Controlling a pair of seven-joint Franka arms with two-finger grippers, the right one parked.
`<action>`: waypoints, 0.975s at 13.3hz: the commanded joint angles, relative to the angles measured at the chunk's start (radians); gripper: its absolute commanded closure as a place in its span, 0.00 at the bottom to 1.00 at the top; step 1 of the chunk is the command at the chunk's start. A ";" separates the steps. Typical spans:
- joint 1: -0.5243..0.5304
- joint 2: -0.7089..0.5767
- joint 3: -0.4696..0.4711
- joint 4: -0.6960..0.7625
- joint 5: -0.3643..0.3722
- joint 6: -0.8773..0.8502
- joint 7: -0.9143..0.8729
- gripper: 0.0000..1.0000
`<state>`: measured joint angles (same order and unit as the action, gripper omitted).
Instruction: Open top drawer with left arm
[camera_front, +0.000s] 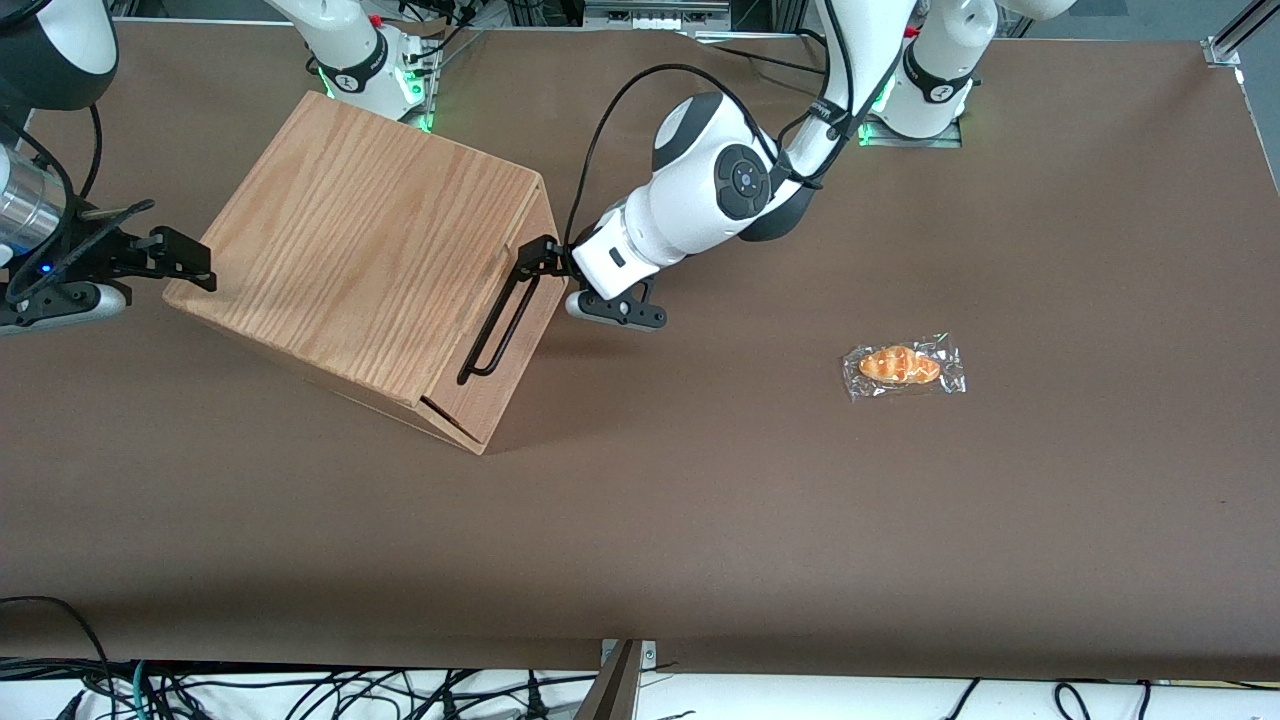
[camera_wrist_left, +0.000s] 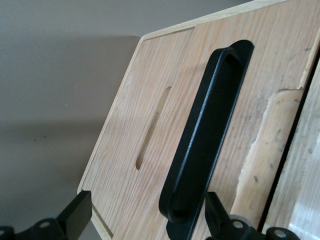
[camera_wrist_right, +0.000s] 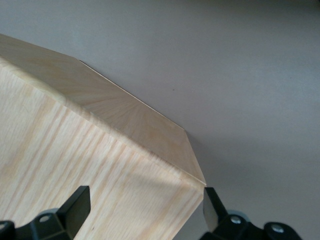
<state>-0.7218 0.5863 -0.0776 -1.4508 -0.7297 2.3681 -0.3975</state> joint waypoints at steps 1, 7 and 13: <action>-0.022 0.041 0.024 0.055 -0.001 -0.007 -0.018 0.00; -0.036 0.098 0.025 0.118 0.061 -0.007 -0.066 0.00; -0.036 0.107 0.025 0.116 0.151 -0.007 -0.090 0.00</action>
<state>-0.7465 0.6708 -0.0672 -1.3750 -0.6219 2.3680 -0.4626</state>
